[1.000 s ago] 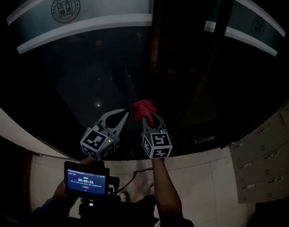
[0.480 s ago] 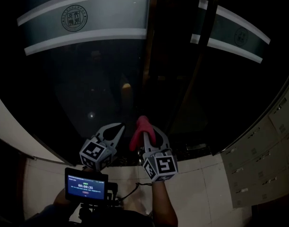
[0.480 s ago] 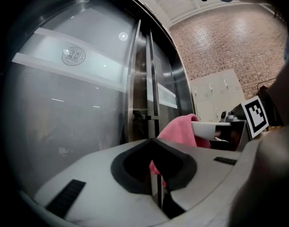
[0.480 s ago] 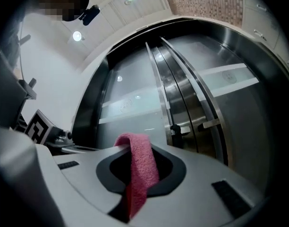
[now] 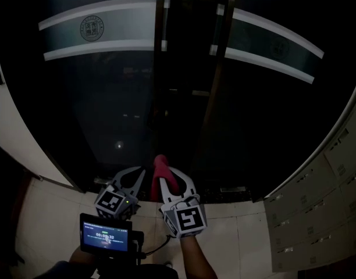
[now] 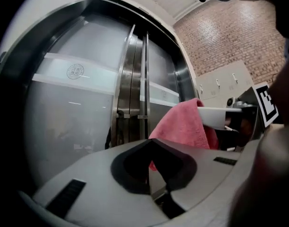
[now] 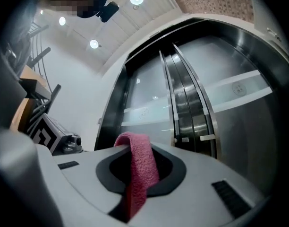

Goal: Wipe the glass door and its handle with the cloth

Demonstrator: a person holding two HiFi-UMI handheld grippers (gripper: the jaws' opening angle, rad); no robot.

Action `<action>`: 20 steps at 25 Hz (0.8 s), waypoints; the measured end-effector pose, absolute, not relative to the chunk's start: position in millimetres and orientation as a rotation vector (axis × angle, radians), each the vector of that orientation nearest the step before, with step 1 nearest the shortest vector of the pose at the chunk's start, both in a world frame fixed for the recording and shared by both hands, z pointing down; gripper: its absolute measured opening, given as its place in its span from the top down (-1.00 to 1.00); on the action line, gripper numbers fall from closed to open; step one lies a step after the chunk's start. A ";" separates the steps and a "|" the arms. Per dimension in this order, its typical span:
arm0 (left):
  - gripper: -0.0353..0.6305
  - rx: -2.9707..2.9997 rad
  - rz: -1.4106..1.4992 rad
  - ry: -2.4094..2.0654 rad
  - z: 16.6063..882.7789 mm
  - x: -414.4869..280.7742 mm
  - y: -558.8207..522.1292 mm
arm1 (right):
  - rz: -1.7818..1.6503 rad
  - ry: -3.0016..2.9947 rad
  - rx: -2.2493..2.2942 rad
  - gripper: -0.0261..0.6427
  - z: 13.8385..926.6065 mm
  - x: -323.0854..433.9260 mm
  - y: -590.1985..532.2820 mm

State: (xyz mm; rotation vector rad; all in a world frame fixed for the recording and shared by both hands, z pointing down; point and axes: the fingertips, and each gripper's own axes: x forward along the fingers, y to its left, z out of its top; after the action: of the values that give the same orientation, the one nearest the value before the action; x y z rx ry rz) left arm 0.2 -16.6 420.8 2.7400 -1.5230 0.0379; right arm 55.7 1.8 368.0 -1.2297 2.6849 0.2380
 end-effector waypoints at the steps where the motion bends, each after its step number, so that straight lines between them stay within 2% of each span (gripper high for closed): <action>1: 0.86 2.726 0.028 -1.528 419.3 5.7 -9.3 | 0.246 2.709 -1.212 0.83 367.0 58.4 10.9; 20: 0.86 2.790 -0.007 -1.530 388.6 -2.8 43.6 | 0.247 2.695 -1.188 0.83 360.5 45.6 67.1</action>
State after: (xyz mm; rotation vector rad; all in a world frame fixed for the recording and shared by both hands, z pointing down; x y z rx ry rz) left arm -2.8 43.6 388.6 2.7904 -1.5296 -0.0073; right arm 45.6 67.1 360.5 -1.1883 2.6949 0.2470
